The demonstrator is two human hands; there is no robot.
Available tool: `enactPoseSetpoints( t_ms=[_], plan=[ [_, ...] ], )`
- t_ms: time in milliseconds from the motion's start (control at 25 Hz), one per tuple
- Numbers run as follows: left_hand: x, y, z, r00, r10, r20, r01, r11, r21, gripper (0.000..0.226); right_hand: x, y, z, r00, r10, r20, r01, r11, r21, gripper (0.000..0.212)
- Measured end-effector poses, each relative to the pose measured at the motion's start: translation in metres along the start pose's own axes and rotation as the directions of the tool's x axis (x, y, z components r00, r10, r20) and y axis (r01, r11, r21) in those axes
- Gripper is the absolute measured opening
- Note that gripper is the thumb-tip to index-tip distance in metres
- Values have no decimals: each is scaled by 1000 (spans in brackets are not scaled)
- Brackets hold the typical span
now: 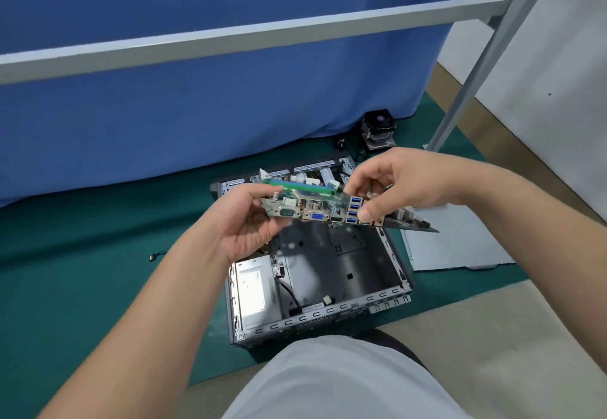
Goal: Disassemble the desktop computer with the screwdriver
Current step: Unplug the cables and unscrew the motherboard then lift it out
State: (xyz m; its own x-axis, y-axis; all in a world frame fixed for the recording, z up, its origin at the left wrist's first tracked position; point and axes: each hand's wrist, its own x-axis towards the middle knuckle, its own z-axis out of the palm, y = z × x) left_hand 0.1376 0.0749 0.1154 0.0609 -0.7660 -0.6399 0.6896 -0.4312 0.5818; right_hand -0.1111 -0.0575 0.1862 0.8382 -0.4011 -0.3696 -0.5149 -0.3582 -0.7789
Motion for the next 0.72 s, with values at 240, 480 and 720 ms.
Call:
enactPoseSetpoints(
  t_ms=[240,480,720],
  plan=[
    [25,21,34,998,63,-26,-57,981,185,12,19,71,-22,867,183,-463,-193,981,27,45],
    [81,8,94,998,55,14,-56,962,269,18,29,177,-29,741,554,-381,-375,811,450,74],
    [178,-30,170,990,-130,-58,143,906,399,18,1,279,-57,606,731,-314,-428,632,646,41]
  ],
)
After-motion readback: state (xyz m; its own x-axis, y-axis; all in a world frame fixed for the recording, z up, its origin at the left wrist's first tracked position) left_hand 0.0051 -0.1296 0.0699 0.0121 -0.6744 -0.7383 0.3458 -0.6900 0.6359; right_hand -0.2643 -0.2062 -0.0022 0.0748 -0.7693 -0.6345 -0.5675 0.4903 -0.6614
